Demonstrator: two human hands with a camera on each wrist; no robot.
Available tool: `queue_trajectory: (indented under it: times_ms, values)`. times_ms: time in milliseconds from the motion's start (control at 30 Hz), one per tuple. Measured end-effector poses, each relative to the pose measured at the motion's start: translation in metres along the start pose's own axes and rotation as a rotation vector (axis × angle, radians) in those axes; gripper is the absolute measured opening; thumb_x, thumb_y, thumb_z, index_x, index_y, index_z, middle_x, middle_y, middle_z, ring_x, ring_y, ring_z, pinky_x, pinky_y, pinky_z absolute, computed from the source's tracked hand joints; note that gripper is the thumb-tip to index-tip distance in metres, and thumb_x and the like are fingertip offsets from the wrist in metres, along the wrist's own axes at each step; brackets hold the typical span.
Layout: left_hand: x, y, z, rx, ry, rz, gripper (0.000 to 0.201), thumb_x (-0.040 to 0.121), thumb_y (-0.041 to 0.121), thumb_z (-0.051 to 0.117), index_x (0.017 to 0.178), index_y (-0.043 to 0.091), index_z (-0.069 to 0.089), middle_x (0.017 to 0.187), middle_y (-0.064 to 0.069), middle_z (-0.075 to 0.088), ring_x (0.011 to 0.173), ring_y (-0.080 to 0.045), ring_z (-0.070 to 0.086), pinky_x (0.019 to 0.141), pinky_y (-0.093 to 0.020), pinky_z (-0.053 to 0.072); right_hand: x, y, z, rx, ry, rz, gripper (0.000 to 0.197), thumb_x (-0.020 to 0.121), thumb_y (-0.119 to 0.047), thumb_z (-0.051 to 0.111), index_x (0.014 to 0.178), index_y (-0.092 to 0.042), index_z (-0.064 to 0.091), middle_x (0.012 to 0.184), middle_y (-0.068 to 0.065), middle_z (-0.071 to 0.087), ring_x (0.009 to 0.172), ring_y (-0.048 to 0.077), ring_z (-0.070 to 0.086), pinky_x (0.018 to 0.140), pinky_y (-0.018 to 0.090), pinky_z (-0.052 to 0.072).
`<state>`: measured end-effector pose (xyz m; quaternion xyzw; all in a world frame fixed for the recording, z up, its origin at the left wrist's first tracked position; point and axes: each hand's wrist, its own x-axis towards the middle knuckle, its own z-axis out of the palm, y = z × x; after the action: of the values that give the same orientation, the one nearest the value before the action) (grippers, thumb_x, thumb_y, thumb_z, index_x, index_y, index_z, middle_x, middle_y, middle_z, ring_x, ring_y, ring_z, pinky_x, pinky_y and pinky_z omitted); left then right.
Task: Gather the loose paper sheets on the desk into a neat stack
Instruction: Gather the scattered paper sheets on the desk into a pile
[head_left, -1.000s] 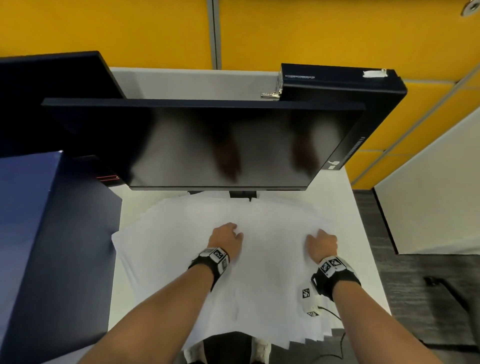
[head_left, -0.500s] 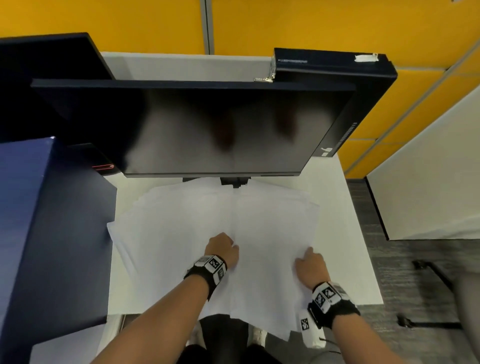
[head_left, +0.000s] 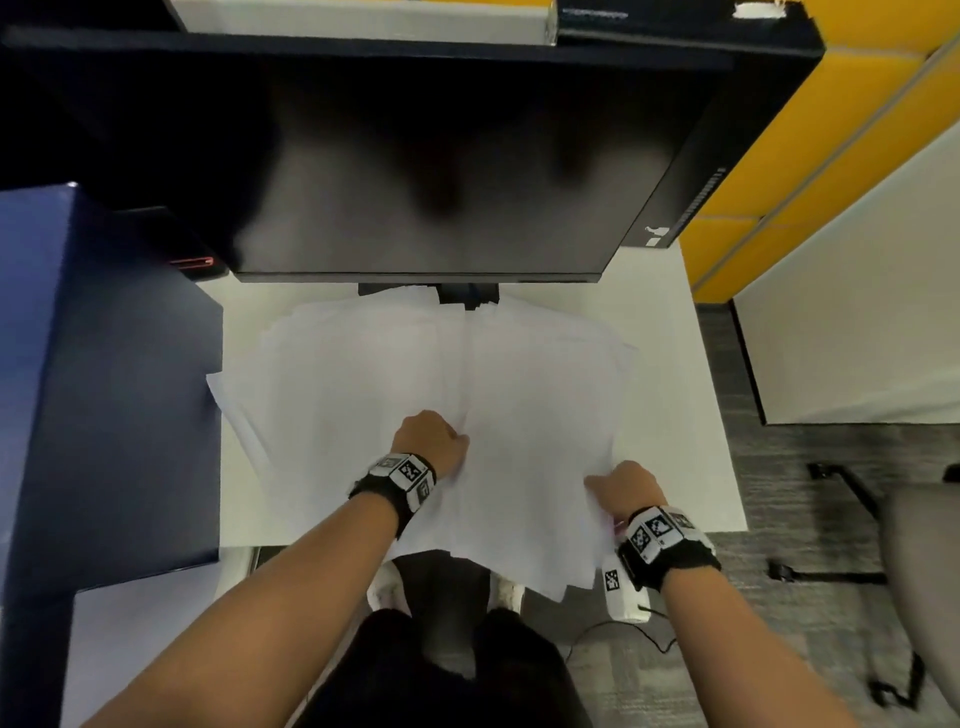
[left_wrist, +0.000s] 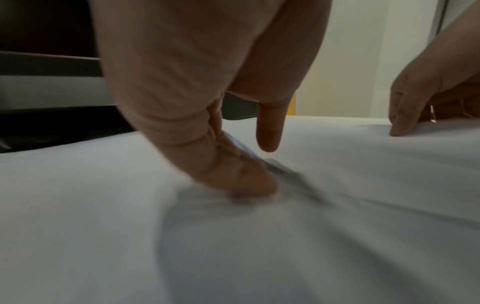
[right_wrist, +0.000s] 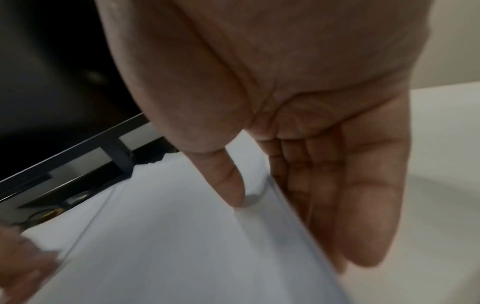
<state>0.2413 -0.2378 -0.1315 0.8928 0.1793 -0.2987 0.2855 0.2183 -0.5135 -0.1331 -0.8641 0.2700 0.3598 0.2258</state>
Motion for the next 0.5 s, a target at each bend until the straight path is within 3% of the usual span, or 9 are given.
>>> queue_trajectory:
  times_ms: [67, 100, 167, 233, 367, 500]
  values:
    - [0.008, -0.014, -0.011, -0.021, 0.060, -0.016, 0.034, 0.086, 0.045, 0.065, 0.102, 0.017, 0.074, 0.103, 0.004, 0.072, 0.097, -0.021, 0.069, 0.086, -0.028, 0.055, 0.017, 0.000, -0.020, 0.093, 0.052, 0.043, 0.038, 0.086, -0.035, 0.057, 0.095, 0.002, 0.063, 0.094, 0.016, 0.069, 0.084, 0.032, 0.067, 0.081, 0.040, 0.058]
    - [0.013, -0.021, -0.018, -0.042, 0.100, -0.009, 0.037, 0.086, 0.048, 0.065, 0.110, 0.021, 0.070, 0.106, 0.005, 0.070, 0.101, -0.020, 0.067, 0.089, -0.028, 0.052, 0.026, -0.003, -0.032, 0.126, 0.122, 0.040, 0.043, 0.086, -0.036, 0.057, 0.103, 0.003, 0.063, 0.103, 0.018, 0.068, 0.090, 0.035, 0.066, 0.086, 0.040, 0.056]
    - [0.019, -0.026, -0.025, -0.076, 0.120, 0.039, 0.039, 0.085, 0.050, 0.067, 0.115, 0.025, 0.065, 0.104, 0.005, 0.068, 0.099, -0.017, 0.065, 0.086, -0.028, 0.052, 0.045, -0.015, -0.051, 0.202, 0.268, 0.031, 0.056, 0.087, -0.037, 0.059, 0.128, 0.001, 0.055, 0.128, 0.021, 0.056, 0.110, 0.038, 0.059, 0.096, 0.039, 0.048]
    - [0.025, -0.019, -0.019, -0.116, 0.082, 0.068, 0.034, 0.085, 0.048, 0.068, 0.112, 0.027, 0.064, 0.098, 0.004, 0.067, 0.093, -0.016, 0.065, 0.079, -0.026, 0.051, 0.056, -0.035, -0.057, 0.265, 0.318, 0.016, 0.068, 0.086, -0.037, 0.061, 0.142, -0.002, 0.043, 0.140, 0.022, 0.043, 0.122, 0.040, 0.052, 0.101, 0.041, 0.043]
    - [0.023, 0.005, 0.002, -0.153, 0.073, 0.143, 0.024, 0.088, 0.036, 0.064, 0.111, 0.030, 0.068, 0.104, 0.004, 0.069, 0.096, -0.017, 0.067, 0.085, -0.029, 0.055, 0.069, -0.069, -0.042, 0.316, 0.270, -0.081, 0.073, 0.083, -0.031, 0.066, 0.144, -0.004, 0.038, 0.141, 0.021, 0.044, 0.124, 0.040, 0.051, 0.104, 0.043, 0.044]
    - [0.023, -0.009, -0.010, -0.162, 0.117, 0.142, 0.038, 0.090, 0.038, 0.061, 0.126, 0.026, 0.067, 0.125, 0.003, 0.067, 0.113, -0.019, 0.063, 0.100, -0.030, 0.050, 0.073, -0.071, -0.034, 0.342, 0.281, -0.104, 0.075, 0.081, -0.027, 0.071, 0.144, -0.005, 0.036, 0.139, 0.022, 0.046, 0.123, 0.040, 0.052, 0.103, 0.047, 0.046]
